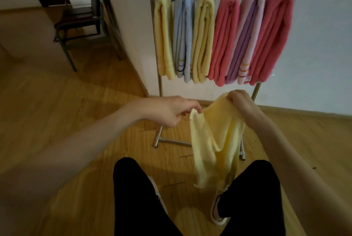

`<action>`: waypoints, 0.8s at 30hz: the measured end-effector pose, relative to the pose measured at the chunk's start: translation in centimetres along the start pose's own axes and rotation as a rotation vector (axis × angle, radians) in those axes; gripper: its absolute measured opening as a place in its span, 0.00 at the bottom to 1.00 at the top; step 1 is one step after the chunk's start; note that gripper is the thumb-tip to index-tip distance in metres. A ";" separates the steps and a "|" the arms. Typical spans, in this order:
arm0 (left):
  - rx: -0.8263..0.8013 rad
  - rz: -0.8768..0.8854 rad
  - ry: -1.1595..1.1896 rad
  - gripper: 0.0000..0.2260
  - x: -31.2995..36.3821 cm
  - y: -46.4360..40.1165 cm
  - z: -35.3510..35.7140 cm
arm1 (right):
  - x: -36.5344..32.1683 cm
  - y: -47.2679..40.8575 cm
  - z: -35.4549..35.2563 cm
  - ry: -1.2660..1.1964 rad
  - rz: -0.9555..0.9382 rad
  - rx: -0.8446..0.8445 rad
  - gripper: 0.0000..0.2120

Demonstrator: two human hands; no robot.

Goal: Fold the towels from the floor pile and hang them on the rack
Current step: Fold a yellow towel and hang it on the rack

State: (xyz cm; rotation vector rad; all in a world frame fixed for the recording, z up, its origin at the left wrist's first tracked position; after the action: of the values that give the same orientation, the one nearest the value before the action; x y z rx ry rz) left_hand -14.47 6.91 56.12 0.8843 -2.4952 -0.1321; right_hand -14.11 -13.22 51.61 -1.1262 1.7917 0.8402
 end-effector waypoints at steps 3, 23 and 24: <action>0.041 0.071 -0.218 0.22 0.5 -1.1 0.1 | 0.1 0.3 -0.2 0.002 -0.028 -0.053 0.06; 0.683 0.229 0.069 0.09 2.6 -1.6 -2.4 | -3.0 4.8 -0.6 -0.205 -0.577 -0.152 0.08; 0.698 0.216 0.093 0.10 2.5 -1.6 -2.3 | -3.1 4.9 -0.5 -0.198 -0.585 -0.151 0.09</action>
State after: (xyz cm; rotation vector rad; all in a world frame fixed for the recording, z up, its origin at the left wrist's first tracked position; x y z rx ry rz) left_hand -14.16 4.30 58.77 0.8291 -2.5433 0.8746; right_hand -18.02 -10.68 55.14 -1.5049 1.1544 0.7030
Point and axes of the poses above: each hand's wrist, its own y-axis away from the middle knuckle, its own z-axis out of the palm, x = y × z, the point moved 4 cm from there along -y, towards the middle knuckle, and after that the axes turned 4 degrees about x, right-handed, at the moved point
